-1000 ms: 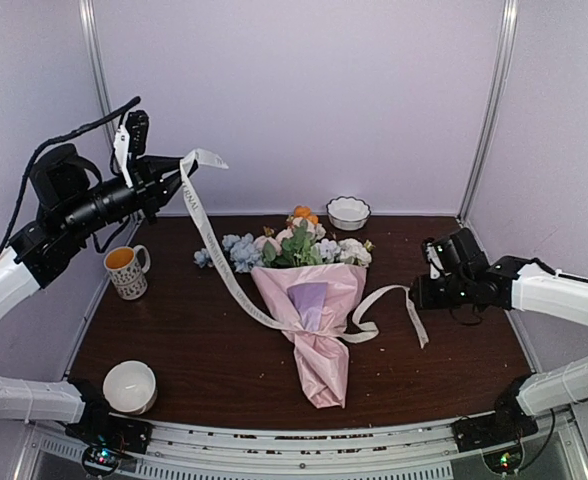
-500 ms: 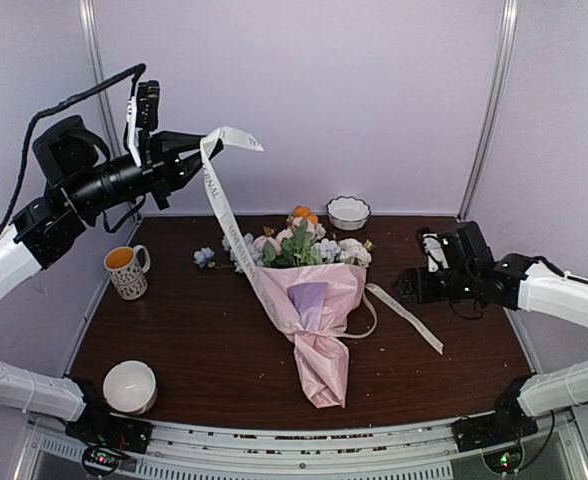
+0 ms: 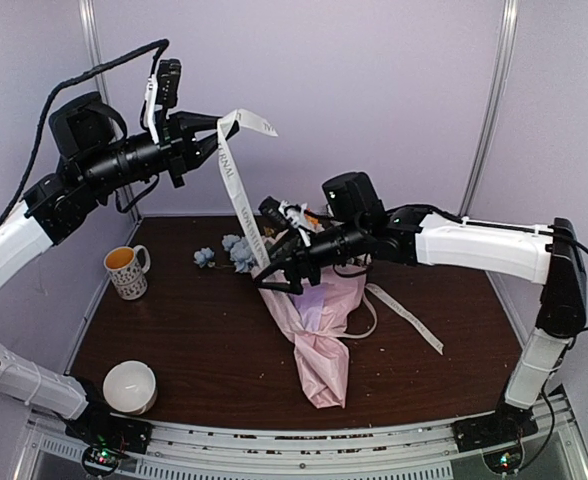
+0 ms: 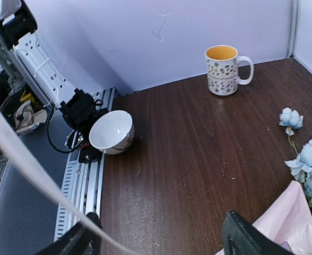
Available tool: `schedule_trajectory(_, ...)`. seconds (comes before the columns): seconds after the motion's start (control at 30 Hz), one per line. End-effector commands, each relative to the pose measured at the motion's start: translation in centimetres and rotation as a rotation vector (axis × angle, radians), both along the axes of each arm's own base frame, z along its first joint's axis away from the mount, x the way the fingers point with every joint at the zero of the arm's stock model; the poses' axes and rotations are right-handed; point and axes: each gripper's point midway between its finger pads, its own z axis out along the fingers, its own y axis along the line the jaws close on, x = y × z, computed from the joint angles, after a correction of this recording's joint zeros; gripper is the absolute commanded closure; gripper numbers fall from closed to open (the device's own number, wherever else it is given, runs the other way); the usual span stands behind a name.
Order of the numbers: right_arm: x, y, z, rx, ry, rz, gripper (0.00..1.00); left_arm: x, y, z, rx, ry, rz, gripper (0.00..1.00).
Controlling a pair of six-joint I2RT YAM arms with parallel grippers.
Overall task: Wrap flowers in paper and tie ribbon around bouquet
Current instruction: Cross the half-tied ribbon over the folded bouquet.
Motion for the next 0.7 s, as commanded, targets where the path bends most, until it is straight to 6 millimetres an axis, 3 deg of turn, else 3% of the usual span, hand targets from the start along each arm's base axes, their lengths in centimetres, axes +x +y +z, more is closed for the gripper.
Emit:
schedule_trajectory(0.0, -2.4, 0.4, -0.5, 0.010, 0.029, 0.147, 0.29, 0.3, 0.3, 1.5, -0.016, -0.031, 0.032, 1.00)
schedule_trajectory(0.13, -2.0, 0.6, -1.4, 0.025, 0.068, 0.141, 0.54, 0.9, 0.3, 1.4, -0.006, -0.033, 0.059, 1.00)
schedule_trajectory(0.33, -1.3, -0.5, -2.0, 0.068, 0.107, 0.090, 0.57, 1.5, 1.1, 1.2, 0.000, -0.026, 0.116, 1.00)
schedule_trajectory(0.5, -1.7, -1.0, -2.0, 0.079, 0.157, 0.096, 0.72, 2.2, 1.9, 0.9, 0.004, -0.026, 0.162, 1.00)
schedule_trajectory(0.63, -1.8, -1.3, -1.9, 0.078, 0.168, 0.088, 0.99, 4.9, 3.6, -1.6, 0.028, 0.016, 0.289, 1.00)
schedule_trajectory(0.67, -1.7, -1.4, -1.9, 0.076, 0.166, 0.076, 1.00, 5.9, 4.2, -2.6, 0.033, 0.046, 0.320, 1.00)
